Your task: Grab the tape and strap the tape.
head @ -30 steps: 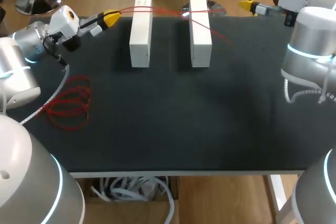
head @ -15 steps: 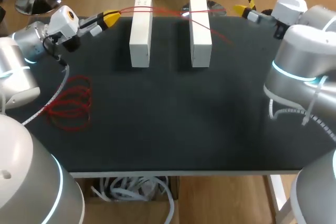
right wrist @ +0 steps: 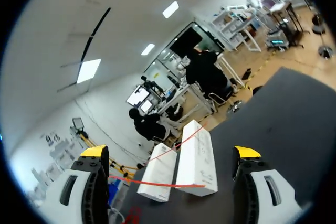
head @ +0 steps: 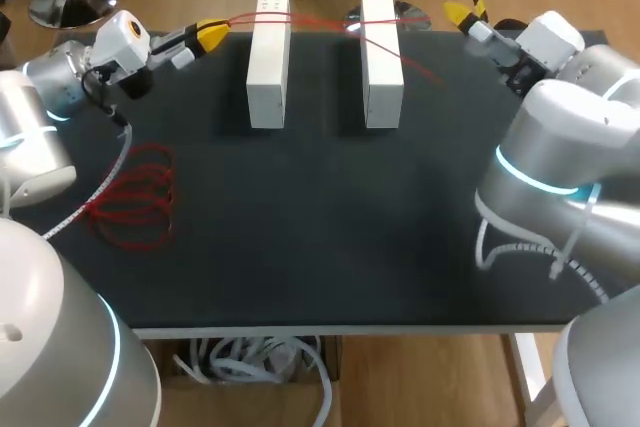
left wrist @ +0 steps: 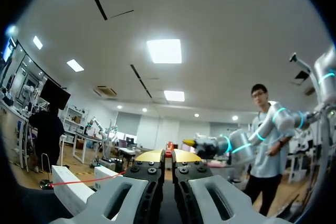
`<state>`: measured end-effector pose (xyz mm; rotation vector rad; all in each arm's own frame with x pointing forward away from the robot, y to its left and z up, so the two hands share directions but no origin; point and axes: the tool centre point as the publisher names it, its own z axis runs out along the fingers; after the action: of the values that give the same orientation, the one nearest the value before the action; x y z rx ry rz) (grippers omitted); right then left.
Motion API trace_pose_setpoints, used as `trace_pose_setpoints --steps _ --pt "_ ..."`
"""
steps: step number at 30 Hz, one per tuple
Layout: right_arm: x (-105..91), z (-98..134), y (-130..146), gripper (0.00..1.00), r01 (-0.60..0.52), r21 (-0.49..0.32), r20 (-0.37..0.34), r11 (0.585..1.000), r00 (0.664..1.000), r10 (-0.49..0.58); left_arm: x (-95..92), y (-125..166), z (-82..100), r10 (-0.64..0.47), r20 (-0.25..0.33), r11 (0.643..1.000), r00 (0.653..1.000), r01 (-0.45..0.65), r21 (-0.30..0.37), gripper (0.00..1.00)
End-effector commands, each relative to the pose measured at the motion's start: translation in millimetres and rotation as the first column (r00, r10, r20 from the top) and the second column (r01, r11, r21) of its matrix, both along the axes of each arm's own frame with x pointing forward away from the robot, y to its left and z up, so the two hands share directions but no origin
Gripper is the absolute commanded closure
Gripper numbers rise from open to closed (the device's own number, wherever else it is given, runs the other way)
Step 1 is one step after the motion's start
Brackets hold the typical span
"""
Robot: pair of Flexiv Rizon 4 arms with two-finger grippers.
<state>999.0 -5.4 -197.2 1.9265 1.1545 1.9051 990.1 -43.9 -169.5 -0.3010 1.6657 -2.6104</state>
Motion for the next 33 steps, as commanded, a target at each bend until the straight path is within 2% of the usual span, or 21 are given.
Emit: trace_pose_setpoints --steps 1,6,11,15,33 --pt "-16.5 -0.5 5.2 0.00 0.243 0.269 0.019 0.932 0.966 -0.258 -1.3 -1.1 0.5 0.005 -0.001 1.000 1.000 -0.005 0.002 1.00" --pt "-28.5 0.4 11.2 0.00 0.297 0.370 -0.038 0.880 0.952 -0.305 -1.3 -1.1 0.5 0.005 -0.001 1.000 1.000 -0.005 0.002 1.00" --pt "-37.7 1.2 20.8 0.00 0.298 0.434 -0.087 0.850 0.953 -0.290 -1.3 -1.1 0.5 0.005 -0.001 1.000 1.000 -0.005 0.002 1.00" --pt "-44.6 10.3 29.7 0.00 0.181 0.463 -0.071 0.868 0.983 -0.167 -1.3 -1.1 0.5 0.005 -0.001 1.000 1.000 -0.005 0.002 1.00" --pt "-44.6 10.3 29.7 0.00 0.181 0.463 -0.071 0.868 0.983 -0.167 -1.3 -1.1 0.5 0.005 -0.001 1.000 1.000 -0.005 0.002 1.00"
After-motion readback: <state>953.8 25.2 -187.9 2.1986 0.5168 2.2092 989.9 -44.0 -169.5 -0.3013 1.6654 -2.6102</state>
